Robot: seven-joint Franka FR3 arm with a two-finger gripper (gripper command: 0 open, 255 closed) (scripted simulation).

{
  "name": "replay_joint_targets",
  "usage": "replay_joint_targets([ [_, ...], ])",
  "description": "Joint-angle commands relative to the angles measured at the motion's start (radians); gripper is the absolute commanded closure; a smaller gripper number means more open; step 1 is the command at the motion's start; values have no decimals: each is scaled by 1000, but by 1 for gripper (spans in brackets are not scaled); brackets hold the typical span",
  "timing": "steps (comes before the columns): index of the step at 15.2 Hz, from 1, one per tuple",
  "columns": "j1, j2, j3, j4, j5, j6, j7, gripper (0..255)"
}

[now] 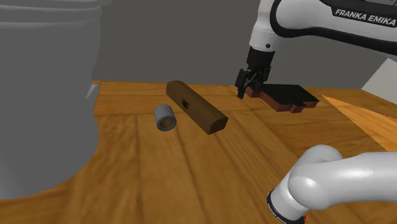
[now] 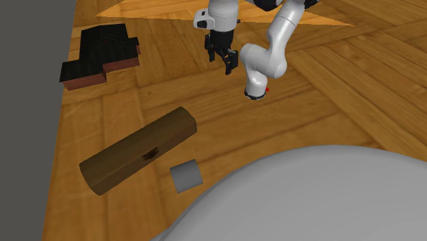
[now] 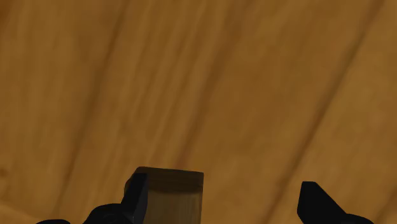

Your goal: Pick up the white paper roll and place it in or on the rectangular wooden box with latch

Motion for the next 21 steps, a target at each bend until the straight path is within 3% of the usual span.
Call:
replay_joint_targets([
  [1,0,0,0,0,0,0,0,0],
  [9,76,-51,171,-305,-176,509,-12,0],
  [14,41,3,303,-451,-367,864,67,0],
  [16,-21,43,382,-489,-484,1012,137,0],
  [18,-134,85,496,-509,-638,1160,245,0],
  [19,-215,102,572,-510,-732,1233,318,0],
  [21,-441,103,777,-490,-951,1382,509,0],
])
